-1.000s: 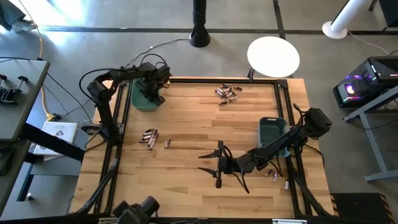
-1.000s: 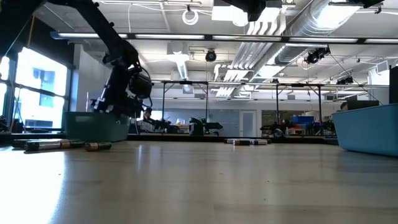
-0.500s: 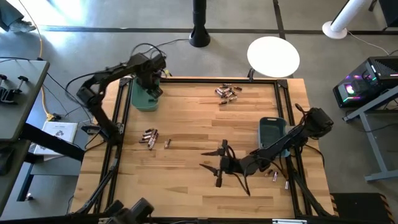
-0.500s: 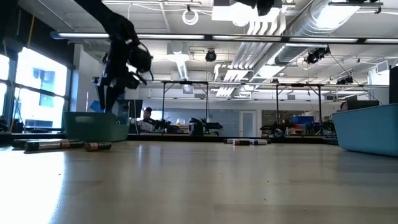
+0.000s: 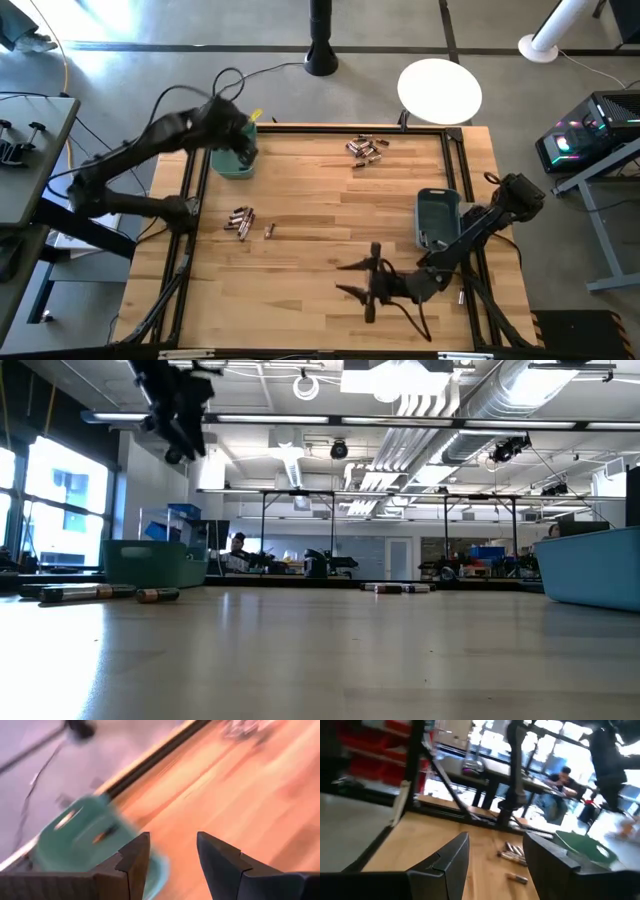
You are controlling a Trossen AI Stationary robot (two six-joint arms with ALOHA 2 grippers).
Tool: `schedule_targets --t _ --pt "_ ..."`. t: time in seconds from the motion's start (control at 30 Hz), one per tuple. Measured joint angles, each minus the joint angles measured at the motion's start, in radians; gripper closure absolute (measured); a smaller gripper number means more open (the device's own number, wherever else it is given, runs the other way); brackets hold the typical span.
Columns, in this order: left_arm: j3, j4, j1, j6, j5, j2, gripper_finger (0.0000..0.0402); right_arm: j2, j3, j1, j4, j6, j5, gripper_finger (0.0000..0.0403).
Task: Sort batteries
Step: Put the silver battery into the blue bin
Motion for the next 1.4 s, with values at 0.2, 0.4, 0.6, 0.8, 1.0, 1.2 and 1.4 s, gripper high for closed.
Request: schedule_targets --t 0.2,0.4,0.6,0.8,1.0,1.2,1.4 --pt "-0.168 0.303 -0.245 -0.014 0.005 -0.134 0.0243 0.000 0.079 -0.012 -0.045 -0.135 0.193 0.0222" --pt "-0.258 0.369 -0.462 -0.020 0.022 -0.185 0.0243 -0.002 0.278 0.056 -0.478 -0.077 0.530 0.0222" --pt "-0.263 0.395 -0.634 -0.047 -0.075 -0.187 0.0243 -0.003 0.525 0.095 -1.208 0.620 -0.035 0.0222" --pt "-0.263 0.428 -0.705 0.002 -0.135 -0.183 0.0243 0.000 0.548 0.081 -1.488 1.143 -0.489 0.0222" --pt "-0.263 0.427 -0.742 0.026 -0.174 -0.165 0.0243 0.000 0.445 0.134 -1.646 1.614 -0.696 0.0222" --pt "-0.263 0.421 -0.765 0.048 -0.175 -0.142 0.0243 0.000 0.263 0.194 -1.665 2.010 -0.991 0.0222" --pt "-0.323 0.501 -0.777 0.073 -0.180 -0.133 0.0243 0.000 0.130 0.231 -1.668 2.190 -1.027 0.0222"
